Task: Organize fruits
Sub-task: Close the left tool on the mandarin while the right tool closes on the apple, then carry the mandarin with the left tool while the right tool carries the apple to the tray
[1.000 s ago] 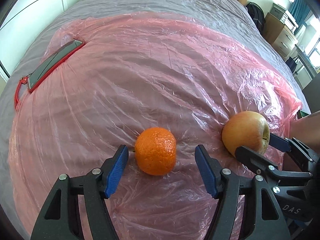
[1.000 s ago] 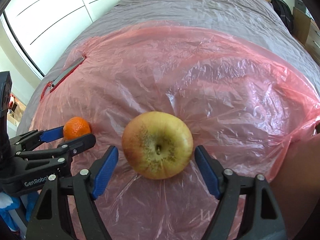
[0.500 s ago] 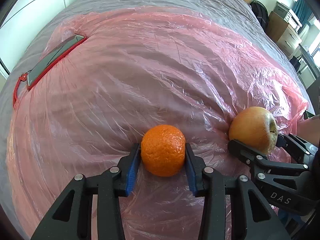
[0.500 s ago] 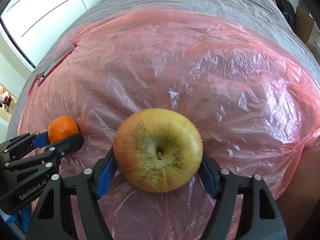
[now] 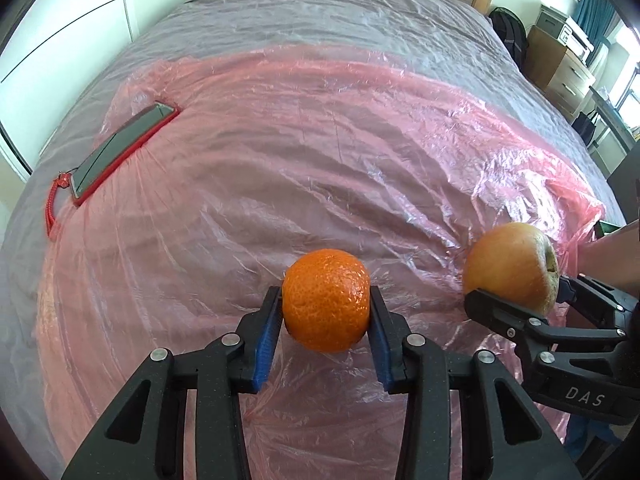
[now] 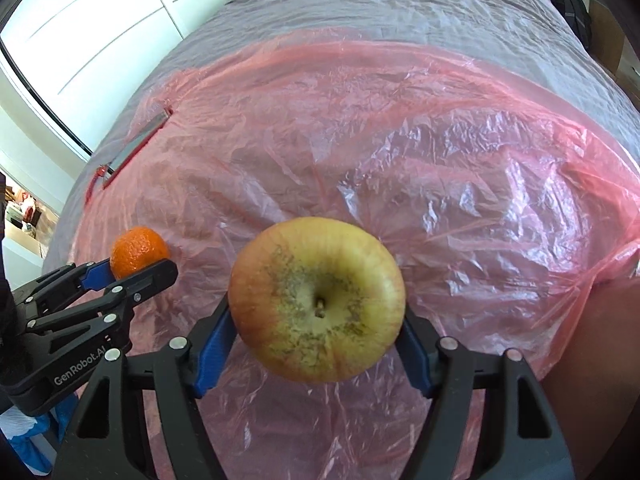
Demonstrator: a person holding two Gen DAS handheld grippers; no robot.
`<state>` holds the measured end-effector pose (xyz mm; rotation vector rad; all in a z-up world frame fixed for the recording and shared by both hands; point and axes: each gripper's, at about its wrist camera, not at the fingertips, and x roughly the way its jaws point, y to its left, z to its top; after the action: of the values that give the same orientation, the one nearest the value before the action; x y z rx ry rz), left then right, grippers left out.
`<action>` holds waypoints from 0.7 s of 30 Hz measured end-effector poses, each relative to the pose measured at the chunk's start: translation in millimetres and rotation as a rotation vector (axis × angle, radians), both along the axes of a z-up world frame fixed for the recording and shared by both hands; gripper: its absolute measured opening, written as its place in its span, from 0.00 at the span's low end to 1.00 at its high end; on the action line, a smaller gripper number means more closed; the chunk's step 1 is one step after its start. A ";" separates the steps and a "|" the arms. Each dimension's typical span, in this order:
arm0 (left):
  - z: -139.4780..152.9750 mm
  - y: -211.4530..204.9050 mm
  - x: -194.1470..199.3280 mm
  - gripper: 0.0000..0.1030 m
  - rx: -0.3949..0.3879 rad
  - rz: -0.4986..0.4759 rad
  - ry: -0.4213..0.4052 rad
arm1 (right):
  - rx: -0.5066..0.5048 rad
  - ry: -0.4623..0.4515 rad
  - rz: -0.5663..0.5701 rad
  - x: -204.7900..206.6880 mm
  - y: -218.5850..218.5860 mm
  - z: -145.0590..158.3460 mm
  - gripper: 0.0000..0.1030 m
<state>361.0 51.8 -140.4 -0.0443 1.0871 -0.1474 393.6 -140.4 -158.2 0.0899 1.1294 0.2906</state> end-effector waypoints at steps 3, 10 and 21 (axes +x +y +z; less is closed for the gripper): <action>9.9 0.5 -6.6 0.35 -0.003 0.003 -0.013 | 0.022 -0.022 0.011 -12.1 -3.2 14.1 0.99; 28.2 0.3 -35.3 0.35 0.023 -0.017 -0.026 | 0.048 -0.049 0.077 -54.3 -0.5 41.5 0.99; 35.1 -14.4 -100.2 0.35 0.080 -0.088 0.024 | 0.070 0.029 0.155 -137.2 -10.7 43.1 0.99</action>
<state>260.8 37.4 -105.3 0.0738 1.1180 -0.1832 256.4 -151.1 -115.1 0.0687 1.1575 0.4679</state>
